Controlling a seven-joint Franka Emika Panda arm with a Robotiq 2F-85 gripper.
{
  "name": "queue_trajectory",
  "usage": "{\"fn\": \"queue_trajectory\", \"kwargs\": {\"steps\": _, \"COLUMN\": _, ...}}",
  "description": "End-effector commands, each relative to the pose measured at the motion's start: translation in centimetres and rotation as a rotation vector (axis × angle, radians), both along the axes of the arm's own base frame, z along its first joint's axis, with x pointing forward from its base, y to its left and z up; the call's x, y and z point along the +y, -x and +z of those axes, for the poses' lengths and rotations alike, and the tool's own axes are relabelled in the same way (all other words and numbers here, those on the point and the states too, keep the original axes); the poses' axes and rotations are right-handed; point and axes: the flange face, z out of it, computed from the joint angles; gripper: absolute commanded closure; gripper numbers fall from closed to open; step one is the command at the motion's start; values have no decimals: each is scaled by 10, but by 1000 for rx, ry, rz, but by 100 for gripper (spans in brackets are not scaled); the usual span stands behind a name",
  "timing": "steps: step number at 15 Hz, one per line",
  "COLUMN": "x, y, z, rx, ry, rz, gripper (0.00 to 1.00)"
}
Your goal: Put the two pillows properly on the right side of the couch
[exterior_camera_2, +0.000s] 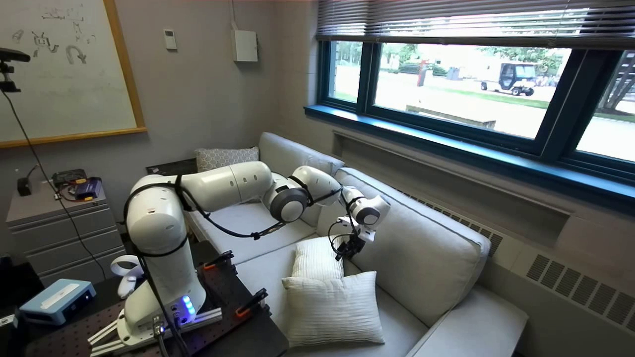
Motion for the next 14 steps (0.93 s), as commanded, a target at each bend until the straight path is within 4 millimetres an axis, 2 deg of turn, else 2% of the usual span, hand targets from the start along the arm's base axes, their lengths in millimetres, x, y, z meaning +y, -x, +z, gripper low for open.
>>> {"fn": "queue_trajectory", "kwargs": {"steps": 1, "x": -13, "y": 17, "z": 1, "rx": 144, "ry": 103, "rz": 98, "gripper": 0}}
{"fn": "queue_trajectory", "kwargs": {"steps": 7, "x": -13, "y": 23, "z": -17, "rx": 204, "ry": 357, "rz": 282, "gripper": 0}}
{"fn": "queue_trajectory", "kwargs": {"steps": 14, "x": -12, "y": 4, "z": -31, "rx": 54, "ry": 633, "rz": 533, "gripper": 0}}
